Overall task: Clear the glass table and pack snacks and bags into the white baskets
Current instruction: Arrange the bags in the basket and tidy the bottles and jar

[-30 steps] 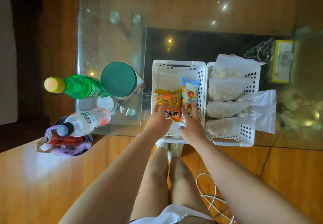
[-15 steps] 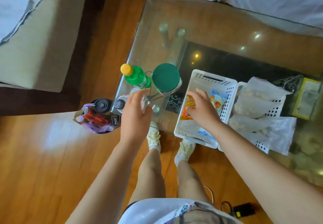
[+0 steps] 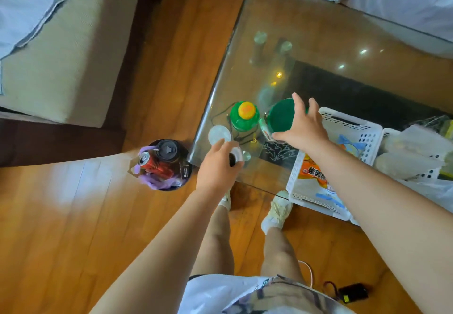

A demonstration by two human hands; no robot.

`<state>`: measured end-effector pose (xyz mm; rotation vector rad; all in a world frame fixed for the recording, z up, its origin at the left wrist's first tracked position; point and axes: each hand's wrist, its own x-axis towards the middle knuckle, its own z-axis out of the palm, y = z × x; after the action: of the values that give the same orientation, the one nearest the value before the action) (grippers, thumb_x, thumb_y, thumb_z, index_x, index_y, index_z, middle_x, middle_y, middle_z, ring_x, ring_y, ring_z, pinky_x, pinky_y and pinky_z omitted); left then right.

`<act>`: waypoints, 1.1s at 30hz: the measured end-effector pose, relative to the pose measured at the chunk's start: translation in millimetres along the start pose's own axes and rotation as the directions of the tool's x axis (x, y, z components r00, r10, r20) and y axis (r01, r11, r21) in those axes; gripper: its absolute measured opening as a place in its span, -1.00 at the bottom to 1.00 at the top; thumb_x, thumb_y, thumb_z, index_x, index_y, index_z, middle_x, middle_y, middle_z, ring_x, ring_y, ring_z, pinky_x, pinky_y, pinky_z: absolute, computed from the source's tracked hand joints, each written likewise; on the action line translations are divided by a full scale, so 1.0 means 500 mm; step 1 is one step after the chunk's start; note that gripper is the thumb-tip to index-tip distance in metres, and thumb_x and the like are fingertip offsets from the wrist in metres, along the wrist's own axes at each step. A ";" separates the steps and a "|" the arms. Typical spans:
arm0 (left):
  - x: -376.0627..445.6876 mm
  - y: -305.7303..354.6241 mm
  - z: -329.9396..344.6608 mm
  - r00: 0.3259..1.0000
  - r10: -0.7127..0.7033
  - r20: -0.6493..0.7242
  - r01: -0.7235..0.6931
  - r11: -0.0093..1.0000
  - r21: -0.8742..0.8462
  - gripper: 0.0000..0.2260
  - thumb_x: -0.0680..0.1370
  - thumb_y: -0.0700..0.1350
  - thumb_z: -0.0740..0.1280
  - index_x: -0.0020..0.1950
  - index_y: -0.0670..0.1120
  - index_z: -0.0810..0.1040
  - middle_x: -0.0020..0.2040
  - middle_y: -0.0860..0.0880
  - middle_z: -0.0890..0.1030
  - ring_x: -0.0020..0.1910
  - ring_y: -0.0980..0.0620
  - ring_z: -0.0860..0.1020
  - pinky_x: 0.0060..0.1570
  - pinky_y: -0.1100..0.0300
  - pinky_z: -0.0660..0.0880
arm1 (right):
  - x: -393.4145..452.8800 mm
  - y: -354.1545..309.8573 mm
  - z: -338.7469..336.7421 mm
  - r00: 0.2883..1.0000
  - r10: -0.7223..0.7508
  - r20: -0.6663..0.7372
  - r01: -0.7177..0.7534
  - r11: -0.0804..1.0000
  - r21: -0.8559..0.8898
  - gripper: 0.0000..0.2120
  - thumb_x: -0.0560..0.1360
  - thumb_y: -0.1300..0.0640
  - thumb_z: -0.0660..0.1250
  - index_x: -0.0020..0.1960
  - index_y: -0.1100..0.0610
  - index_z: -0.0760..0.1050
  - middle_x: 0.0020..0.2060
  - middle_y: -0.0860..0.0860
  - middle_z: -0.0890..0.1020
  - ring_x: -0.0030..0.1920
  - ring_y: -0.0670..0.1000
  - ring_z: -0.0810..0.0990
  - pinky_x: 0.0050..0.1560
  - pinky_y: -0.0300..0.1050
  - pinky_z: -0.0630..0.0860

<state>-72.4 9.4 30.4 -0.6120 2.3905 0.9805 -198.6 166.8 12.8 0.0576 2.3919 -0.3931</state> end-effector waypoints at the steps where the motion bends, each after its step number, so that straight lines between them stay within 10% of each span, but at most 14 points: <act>1: 0.003 -0.005 -0.005 1.000 0.010 0.018 -0.010 1.000 0.004 -0.60 0.49 -0.08 0.34 0.33 0.02 0.43 0.37 -0.02 0.41 0.33 -0.04 0.41 0.15 0.14 0.39 | 0.005 -0.008 0.004 1.000 0.027 0.007 -0.027 0.999 -0.018 0.02 0.28 -0.07 0.50 0.50 -0.10 -0.11 0.49 0.13 -0.04 0.47 0.20 0.07 0.31 0.20 0.27; 13: 0.020 -0.028 -0.025 0.986 0.074 0.149 -0.078 0.997 0.017 -0.56 0.48 -0.08 0.34 0.36 0.05 0.38 0.39 -0.04 0.38 0.29 -0.10 0.44 0.10 0.10 0.45 | 0.006 -0.031 0.029 0.988 0.077 -0.132 -0.087 0.994 -0.073 -0.08 0.22 -0.01 0.54 0.44 -0.05 0.09 0.31 0.18 0.23 0.27 0.26 0.30 0.03 0.12 0.46; 33: 0.018 -0.023 -0.039 0.966 0.000 0.260 0.033 0.992 -0.121 -0.50 0.47 -0.01 0.38 0.39 0.08 0.35 0.48 -0.11 0.29 0.48 -0.07 0.21 0.40 0.00 0.25 | -0.113 0.059 0.105 0.926 -0.355 0.126 0.368 0.778 -0.509 -0.12 0.23 0.09 0.50 0.41 -0.04 0.10 0.36 0.15 0.23 0.28 0.24 0.29 -0.09 0.03 0.55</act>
<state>-78.1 -14.2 31.3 -0.5114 2.1039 1.1342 -117.8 183.3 4.9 -0.6666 2.4010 0.1076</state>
